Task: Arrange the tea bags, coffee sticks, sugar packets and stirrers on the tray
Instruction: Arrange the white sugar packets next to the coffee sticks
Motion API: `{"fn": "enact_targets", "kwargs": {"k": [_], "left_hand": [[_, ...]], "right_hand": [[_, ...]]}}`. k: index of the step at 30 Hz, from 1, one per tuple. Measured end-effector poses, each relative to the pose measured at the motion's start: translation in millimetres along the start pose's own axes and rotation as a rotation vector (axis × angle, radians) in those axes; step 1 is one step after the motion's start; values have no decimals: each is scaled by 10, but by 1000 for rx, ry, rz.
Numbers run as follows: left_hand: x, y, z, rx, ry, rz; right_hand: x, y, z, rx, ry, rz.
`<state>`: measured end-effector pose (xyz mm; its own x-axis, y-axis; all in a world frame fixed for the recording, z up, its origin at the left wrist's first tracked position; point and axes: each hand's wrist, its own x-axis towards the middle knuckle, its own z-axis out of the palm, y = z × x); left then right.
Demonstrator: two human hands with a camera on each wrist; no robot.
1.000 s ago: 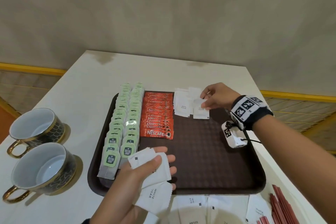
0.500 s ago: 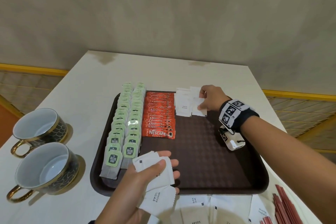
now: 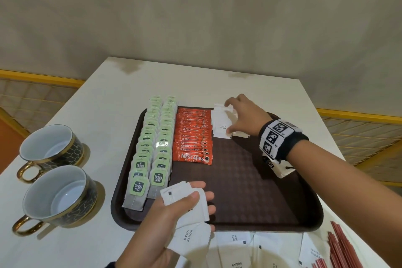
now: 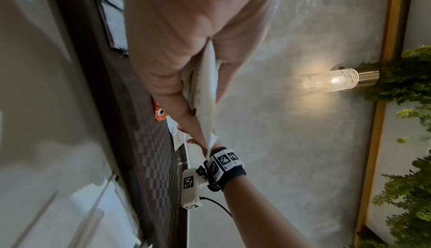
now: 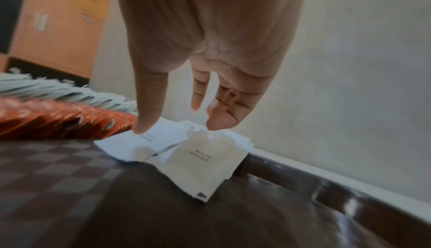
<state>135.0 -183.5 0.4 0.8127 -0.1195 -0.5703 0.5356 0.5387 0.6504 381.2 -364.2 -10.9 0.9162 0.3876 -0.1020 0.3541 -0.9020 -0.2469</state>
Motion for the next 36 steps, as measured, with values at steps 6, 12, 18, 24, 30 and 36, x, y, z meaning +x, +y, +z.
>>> {"fn": "enact_targets", "kwargs": {"k": [6,12,18,24,30,36], "left_hand": [[7,-5,-57,13,-29,-5],[9,-14,-113,11,-65,-25],[22,-32,-147,19,-91,-21],[25,-47,-155,54,-77,-30],[-53,24,-81,-72,-105,-37],[-56,187,-35,-251,-182,-72]], "right_hand": [[72,-195,67,-259,-73,-98],[127,-167,137,-230,-59,-77],[172,-207,117,-217,-45,-132],[199,-203,134,-255,-70,-131],[2,-248,-16,-74,13,-100],[-717,-486,-247,320,155,-142]]}}
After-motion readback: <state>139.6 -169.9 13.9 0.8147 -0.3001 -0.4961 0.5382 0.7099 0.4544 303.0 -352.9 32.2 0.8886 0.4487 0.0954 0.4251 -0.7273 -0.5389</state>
